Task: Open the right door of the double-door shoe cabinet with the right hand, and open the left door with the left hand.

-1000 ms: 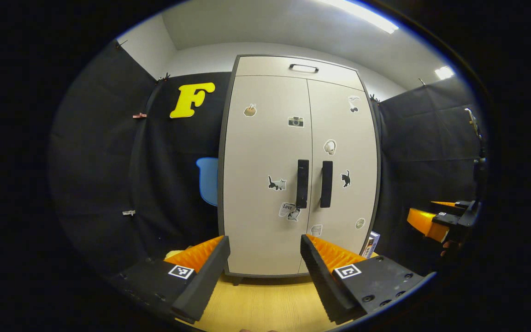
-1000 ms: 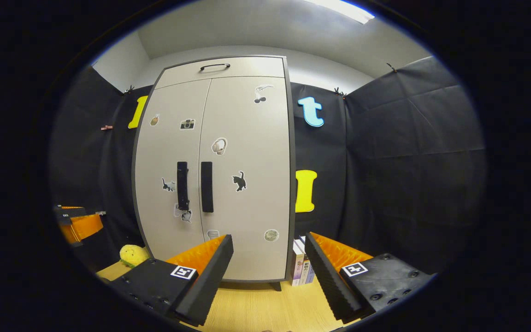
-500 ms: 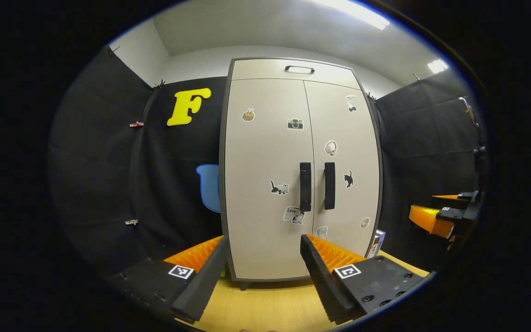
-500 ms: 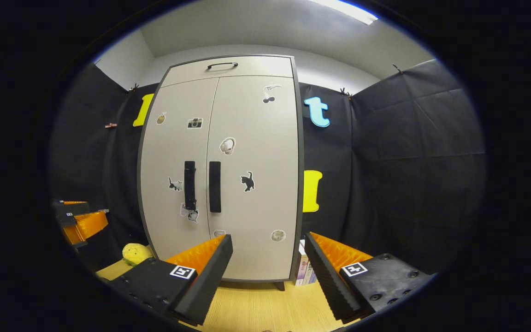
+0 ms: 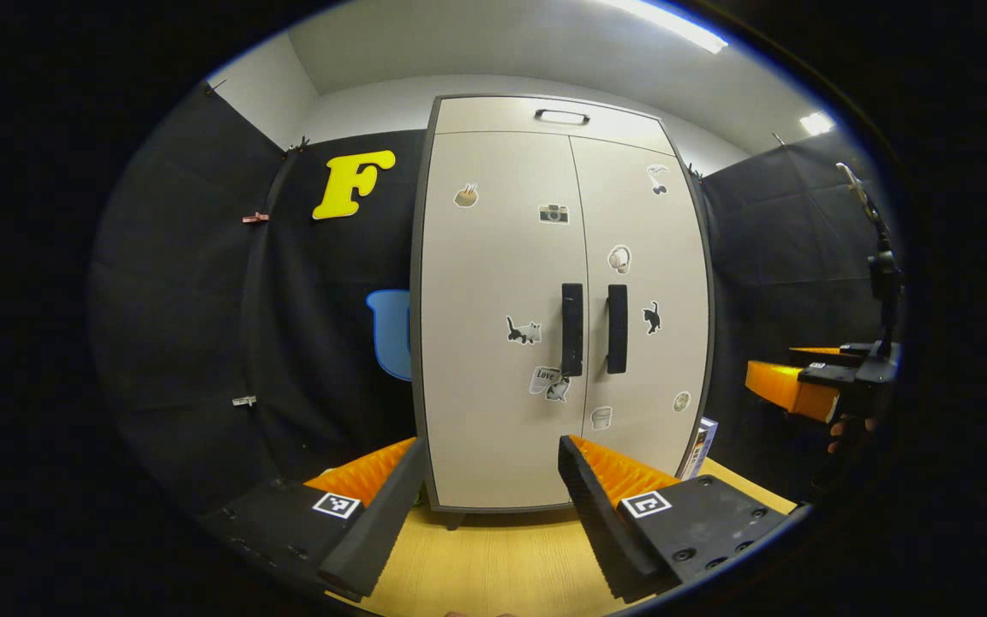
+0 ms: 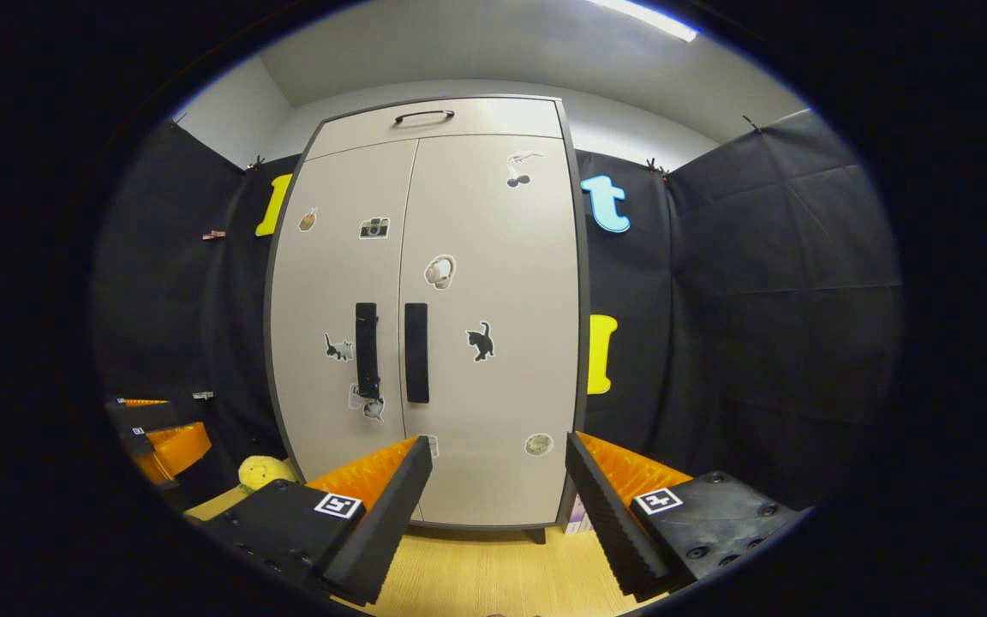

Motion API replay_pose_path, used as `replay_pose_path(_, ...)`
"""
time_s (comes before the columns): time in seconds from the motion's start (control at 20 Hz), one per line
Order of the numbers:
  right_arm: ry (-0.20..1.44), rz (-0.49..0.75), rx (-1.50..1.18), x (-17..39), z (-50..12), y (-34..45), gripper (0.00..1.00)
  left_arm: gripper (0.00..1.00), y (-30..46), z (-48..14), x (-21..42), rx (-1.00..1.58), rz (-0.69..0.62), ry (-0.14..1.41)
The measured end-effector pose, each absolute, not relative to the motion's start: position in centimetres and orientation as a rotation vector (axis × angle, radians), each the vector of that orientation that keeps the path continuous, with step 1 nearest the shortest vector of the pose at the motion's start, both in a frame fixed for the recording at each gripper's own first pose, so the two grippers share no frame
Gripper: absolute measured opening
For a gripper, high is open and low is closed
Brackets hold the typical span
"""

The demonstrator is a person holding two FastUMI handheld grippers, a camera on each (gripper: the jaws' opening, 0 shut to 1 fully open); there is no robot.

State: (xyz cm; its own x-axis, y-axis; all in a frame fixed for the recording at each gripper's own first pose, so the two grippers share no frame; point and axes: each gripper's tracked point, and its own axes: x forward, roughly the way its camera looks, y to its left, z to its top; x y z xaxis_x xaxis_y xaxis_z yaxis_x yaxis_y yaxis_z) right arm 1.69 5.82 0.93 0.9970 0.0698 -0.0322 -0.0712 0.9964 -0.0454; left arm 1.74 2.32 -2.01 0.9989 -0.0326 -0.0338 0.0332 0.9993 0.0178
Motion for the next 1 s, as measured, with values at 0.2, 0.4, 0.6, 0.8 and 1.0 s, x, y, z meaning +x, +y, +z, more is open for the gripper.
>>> replay_pose_path(0.2,0.001,0.104,-0.043,4.7,3.6,8.0,0.99,0.95,3.7,-2.4,1.8,0.007,0.010,0.047)
replay_pose_path(0.4,-0.003,0.149,-0.093,8.2,4.8,10.4,0.99,0.95,4.8,-2.9,1.5,0.000,0.037,0.062)
replay_pose_path(0.6,0.002,0.168,-0.099,12.1,5.1,12.6,0.98,0.95,6.4,-3.1,1.2,0.051,0.085,0.058)
replay_pose_path(0.8,0.017,0.176,-0.119,16.2,4.4,14.6,0.97,0.95,7.8,-4.2,0.4,0.023,0.118,0.089)
replay_pose_path(1.0,0.056,0.157,-0.120,19.6,2.7,15.5,0.98,0.95,8.9,-5.0,-0.1,0.016,0.155,0.110)
